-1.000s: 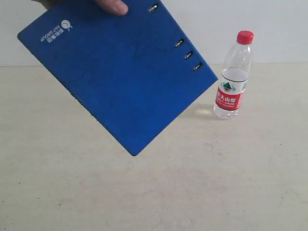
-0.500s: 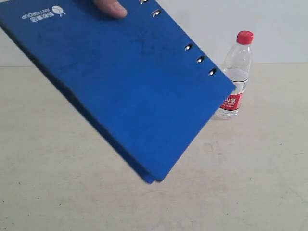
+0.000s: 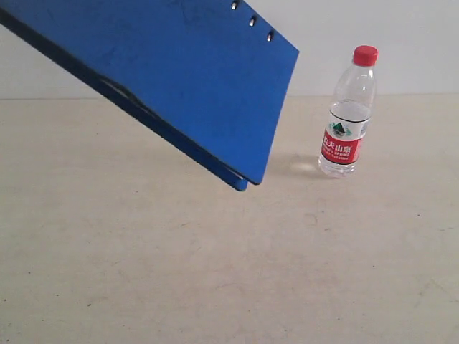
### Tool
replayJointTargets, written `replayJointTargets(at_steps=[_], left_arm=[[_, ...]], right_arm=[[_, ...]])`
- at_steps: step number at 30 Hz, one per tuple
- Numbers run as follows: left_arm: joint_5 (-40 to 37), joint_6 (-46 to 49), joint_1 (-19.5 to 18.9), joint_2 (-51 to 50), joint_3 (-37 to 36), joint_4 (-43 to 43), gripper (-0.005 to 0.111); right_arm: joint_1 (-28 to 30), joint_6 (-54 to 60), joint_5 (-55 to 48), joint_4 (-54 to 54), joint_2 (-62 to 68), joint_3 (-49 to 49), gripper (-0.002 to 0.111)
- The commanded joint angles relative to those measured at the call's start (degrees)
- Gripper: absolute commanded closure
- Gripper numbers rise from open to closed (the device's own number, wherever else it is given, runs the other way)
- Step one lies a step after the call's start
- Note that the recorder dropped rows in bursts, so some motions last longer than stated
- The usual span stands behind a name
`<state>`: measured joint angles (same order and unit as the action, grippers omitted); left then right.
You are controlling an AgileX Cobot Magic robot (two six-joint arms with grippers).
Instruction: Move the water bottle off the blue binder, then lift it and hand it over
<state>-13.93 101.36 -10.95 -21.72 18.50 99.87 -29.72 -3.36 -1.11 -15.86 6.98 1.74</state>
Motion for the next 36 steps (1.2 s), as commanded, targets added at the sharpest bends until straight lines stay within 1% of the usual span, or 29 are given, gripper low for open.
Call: replayJointTargets(at_steps=[1, 5, 8, 14, 17, 19, 21, 24, 30, 31, 32, 33, 34, 36], left_arm=[[-1.75, -0.48, 0.33, 0.26, -0.41, 0.07, 0.102], [-1.75, -0.48, 0.33, 0.26, -2.55, 0.07, 0.102], [-1.75, -0.88, 0.33, 0.26, -6.30, 0.07, 0.102], [-1.75, -8.44, 0.33, 0.26, -14.50, 0.07, 0.102], [-1.75, -12.66, 0.33, 0.26, -18.50, 0.07, 0.102], [-2.02, -14.18, 0.33, 0.26, -18.50, 0.07, 0.102], [-2.40, -15.05, 1.05, 0.26, -18.50, 0.07, 0.102], [-2.59, -14.83, 3.73, 0.26, -18.50, 0.07, 0.102], [-2.59, -14.83, 3.89, 0.26, -18.50, 0.07, 0.102], [-2.59, -14.83, 3.89, 0.26, -18.50, 0.07, 0.102], [-2.35, -14.83, 3.89, 0.26, -18.50, 0.07, 0.102], [-2.35, -14.83, 3.89, 0.26, -18.50, 0.07, 0.102], [-2.35, -14.83, 3.89, 0.26, -18.50, 0.07, 0.102], [-2.21, -14.83, 3.89, 0.52, -18.50, 0.07, 0.102]], right_arm=[[0.00, -0.82, 5.03, -0.09, 0.20, -1.74, 0.108], [0.00, -0.03, 0.46, -0.09, 0.20, -1.74, 0.108], [0.00, 1.56, -3.46, -0.09, 0.20, -1.74, 0.108], [0.00, 2.99, -9.87, 0.95, 0.20, -1.74, 0.108], [0.00, 0.10, -11.75, -1.19, 0.20, -1.74, 0.108], [0.00, -3.12, -14.04, -3.11, 0.20, -1.74, 0.108], [0.00, -3.99, -16.84, -3.33, 0.20, -1.74, 0.108], [0.00, -3.99, -16.73, -3.33, 0.20, -1.74, 0.108], [0.17, -3.99, -16.73, -3.33, -0.29, -1.74, 0.108], [1.62, -3.99, -16.96, -3.33, -0.85, -1.74, 0.108], [6.11, -3.99, -17.43, -3.76, -2.76, -1.74, 0.108], [8.59, -3.99, -17.43, -3.76, -4.67, -1.74, 0.108], [13.06, -3.99, -17.43, -3.76, -6.98, -1.74, 0.108], [18.57, -3.99, -16.23, -3.91, -6.98, -1.74, 0.108]])
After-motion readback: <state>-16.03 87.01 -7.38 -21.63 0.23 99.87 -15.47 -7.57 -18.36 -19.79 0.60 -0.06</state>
